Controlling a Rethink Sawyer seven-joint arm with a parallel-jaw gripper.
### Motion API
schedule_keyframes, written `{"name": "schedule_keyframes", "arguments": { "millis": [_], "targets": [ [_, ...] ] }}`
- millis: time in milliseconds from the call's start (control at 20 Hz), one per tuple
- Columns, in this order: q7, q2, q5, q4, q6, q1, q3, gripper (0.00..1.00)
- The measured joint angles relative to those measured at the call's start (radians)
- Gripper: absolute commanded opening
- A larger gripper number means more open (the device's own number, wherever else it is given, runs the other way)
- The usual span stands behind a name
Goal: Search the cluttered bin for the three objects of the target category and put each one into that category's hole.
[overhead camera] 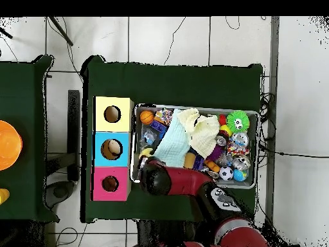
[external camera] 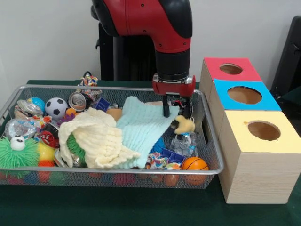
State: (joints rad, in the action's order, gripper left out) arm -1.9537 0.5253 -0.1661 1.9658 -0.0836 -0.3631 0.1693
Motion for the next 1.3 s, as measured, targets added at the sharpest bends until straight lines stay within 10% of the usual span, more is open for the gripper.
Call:
{"name": "schedule_keyframes", "arguments": {
  "millis": [1300],
  "targets": [
    [0.0, -0.008, 0.019, 0.042, 0.221, -0.031, 0.079, 1.0]
  ]
}}
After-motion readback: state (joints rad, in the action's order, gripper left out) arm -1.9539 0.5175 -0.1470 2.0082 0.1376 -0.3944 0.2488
